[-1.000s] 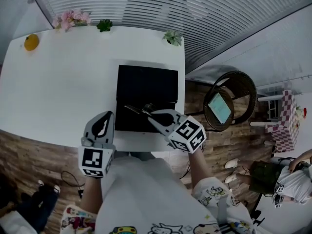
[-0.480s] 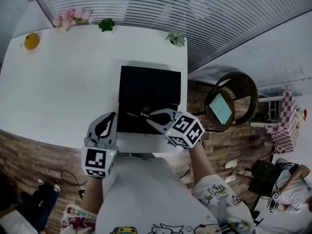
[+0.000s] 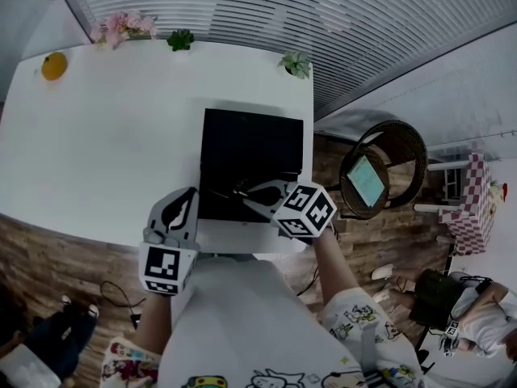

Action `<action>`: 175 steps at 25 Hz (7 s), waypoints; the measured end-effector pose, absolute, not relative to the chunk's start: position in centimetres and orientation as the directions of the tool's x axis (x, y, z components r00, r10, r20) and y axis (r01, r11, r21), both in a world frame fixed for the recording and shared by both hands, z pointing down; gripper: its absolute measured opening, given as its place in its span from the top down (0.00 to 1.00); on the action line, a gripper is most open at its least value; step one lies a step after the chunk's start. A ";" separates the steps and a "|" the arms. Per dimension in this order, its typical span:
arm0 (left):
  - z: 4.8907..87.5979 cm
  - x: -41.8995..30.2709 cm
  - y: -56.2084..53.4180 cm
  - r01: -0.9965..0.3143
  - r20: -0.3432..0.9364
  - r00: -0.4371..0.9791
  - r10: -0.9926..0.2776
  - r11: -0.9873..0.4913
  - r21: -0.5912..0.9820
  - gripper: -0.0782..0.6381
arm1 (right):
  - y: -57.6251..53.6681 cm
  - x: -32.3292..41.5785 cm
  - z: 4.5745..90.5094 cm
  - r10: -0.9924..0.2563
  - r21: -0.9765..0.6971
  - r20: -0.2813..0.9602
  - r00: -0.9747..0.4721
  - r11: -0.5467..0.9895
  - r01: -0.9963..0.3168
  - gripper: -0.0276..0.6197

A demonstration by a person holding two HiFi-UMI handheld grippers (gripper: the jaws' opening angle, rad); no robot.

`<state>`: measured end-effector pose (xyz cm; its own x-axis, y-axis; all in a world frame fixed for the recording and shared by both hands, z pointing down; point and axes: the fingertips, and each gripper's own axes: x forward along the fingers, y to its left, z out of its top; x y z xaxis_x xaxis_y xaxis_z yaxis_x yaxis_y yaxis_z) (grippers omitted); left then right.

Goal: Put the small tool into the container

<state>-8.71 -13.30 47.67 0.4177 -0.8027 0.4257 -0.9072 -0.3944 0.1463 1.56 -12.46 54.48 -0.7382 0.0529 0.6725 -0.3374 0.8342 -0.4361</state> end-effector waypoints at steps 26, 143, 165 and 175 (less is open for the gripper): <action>48.2 -9.0 -12.6 -0.912 0.434 0.406 -0.804 -0.389 0.132 0.88 | -13.4 2.5 56.4 0.075 -0.456 0.728 -0.682 0.795 -0.399 0.94; 39.7 -6.5 -12.4 -0.900 0.288 0.429 -0.856 -0.432 0.059 0.88 | -15.2 12.3 38.4 -0.768 -0.107 0.202 -0.608 0.599 -0.793 0.93; 41.3 -7.0 -12.2 -0.899 0.289 0.436 -0.852 -0.430 0.086 0.88 | -14.7 13.3 39.4 -0.813 -0.114 0.197 -0.548 0.537 -0.836 0.96; 41.0 -7.6 -12.6 -0.899 0.268 0.436 -0.859 -0.430 0.082 0.88 | -14.8 12.8 39.7 -0.812 -0.110 0.210 -0.545 0.534 -0.838 0.96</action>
